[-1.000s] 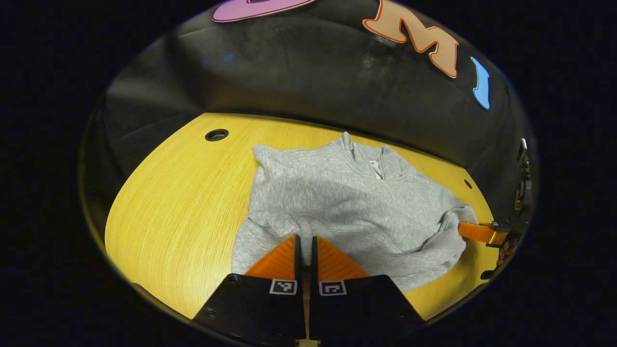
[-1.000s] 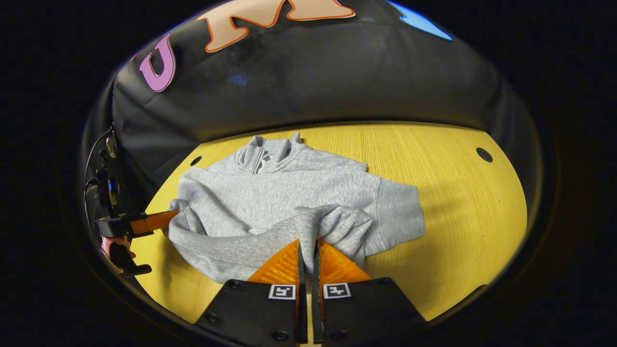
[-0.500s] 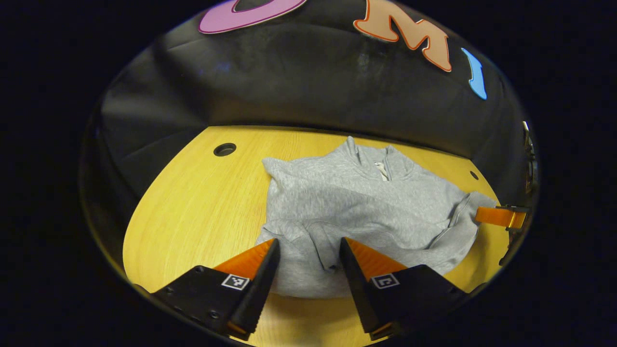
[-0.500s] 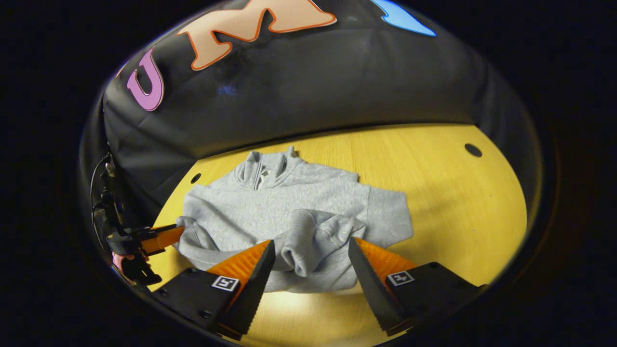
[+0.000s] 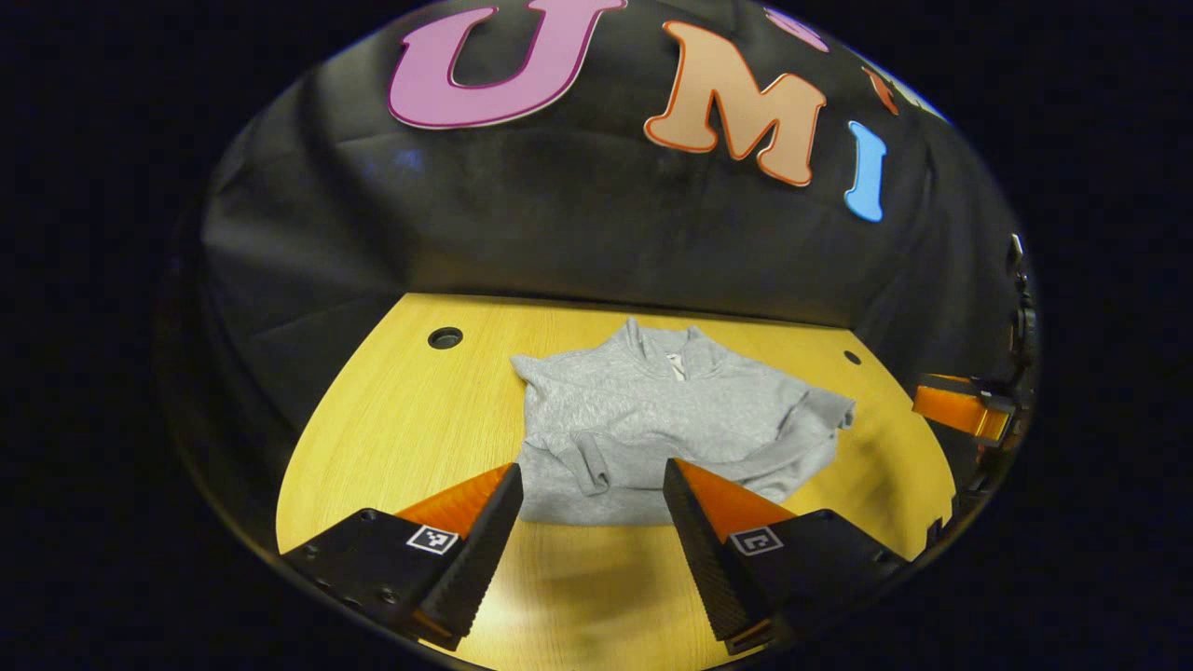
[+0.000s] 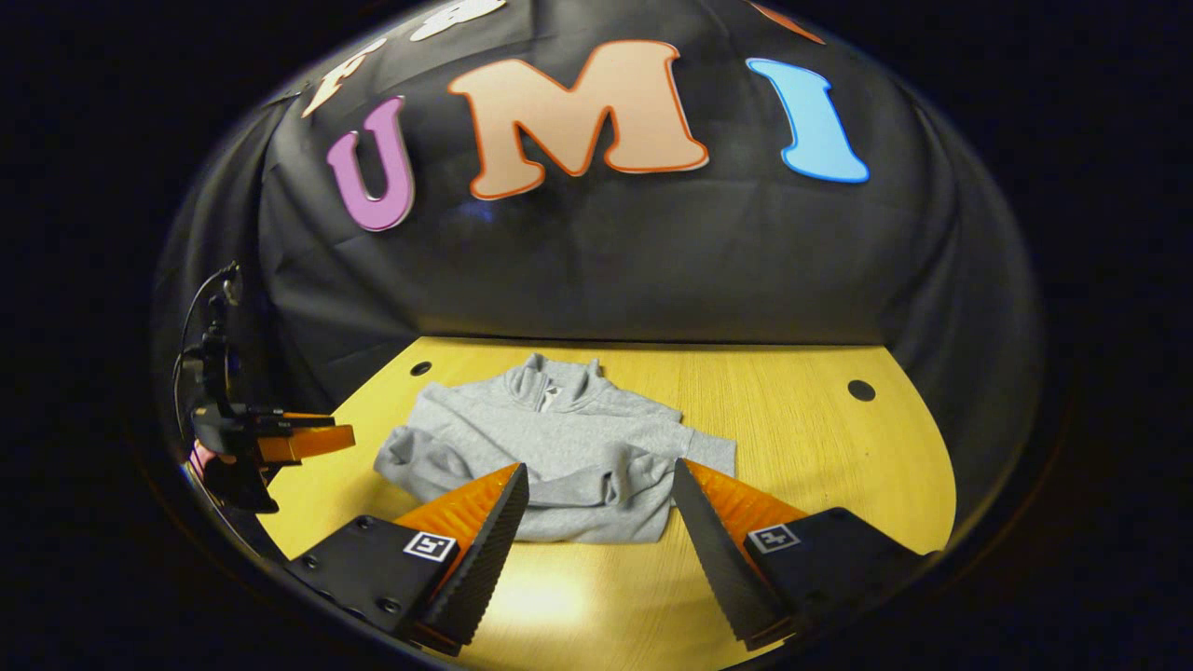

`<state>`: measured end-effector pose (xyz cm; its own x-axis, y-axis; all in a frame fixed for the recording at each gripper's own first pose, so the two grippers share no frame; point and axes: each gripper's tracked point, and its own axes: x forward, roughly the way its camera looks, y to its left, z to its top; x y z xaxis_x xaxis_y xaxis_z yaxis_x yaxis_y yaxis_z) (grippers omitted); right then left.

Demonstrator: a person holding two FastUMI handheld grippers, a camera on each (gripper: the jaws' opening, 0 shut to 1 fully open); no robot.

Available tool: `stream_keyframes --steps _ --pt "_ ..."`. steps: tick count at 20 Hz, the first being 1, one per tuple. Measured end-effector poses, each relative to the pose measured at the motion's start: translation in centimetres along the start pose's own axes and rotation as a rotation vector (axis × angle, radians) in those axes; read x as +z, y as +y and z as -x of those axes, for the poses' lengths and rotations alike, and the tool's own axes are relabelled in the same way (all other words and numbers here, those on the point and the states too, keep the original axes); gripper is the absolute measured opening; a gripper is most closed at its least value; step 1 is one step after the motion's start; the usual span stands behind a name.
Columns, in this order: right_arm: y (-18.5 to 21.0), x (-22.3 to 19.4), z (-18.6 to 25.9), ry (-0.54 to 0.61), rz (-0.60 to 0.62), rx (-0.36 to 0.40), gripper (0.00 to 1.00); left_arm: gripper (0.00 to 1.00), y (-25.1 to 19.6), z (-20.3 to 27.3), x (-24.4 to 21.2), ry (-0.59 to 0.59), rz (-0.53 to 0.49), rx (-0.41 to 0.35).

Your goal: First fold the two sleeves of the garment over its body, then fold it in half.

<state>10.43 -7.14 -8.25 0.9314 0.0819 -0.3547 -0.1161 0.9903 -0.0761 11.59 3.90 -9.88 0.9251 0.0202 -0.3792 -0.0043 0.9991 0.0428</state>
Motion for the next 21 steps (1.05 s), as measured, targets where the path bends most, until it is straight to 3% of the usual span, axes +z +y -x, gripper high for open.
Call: stream_keyframes --steps 2,5,9,12,13,16,17,18,21 --pt "1.4 -0.1 3.0 -0.033 0.019 0.002 0.94 0.89 -0.4 2.8 -0.4 -0.020 -0.010 -0.012" --pt "3.0 -1.3 6.5 -0.042 0.020 -0.014 0.98 0.89 -1.1 7.0 -2.4 -0.009 -0.026 -0.024" --pt "4.9 -3.5 9.8 -0.040 -0.068 -0.024 0.97 0.92 -3.6 10.8 -6.4 0.046 0.013 -0.097" --pt "4.8 -4.9 11.1 -0.040 -0.113 -0.058 0.94 0.90 -4.3 11.7 -7.8 0.080 0.049 -0.117" --pt "4.6 -5.2 11.4 -0.039 -0.122 -0.069 0.98 0.90 -4.2 11.9 -7.8 0.079 0.040 -0.112" --pt "4.0 -5.8 11.9 -0.035 -0.145 -0.088 0.94 0.90 -4.3 12.1 -7.1 0.061 0.005 -0.114" --pt "3.9 -5.6 12.2 -0.039 -0.148 -0.088 0.98 0.90 -4.4 12.1 -6.8 0.053 -0.010 -0.117" --pt "3.6 -5.6 12.5 -0.045 -0.143 -0.097 0.94 0.90 -4.5 12.1 -6.5 0.047 -0.025 -0.121" --pt "2.7 -5.4 13.8 -0.059 -0.156 -0.138 0.98 0.90 -5.1 11.9 -6.3 0.043 -0.051 -0.145"
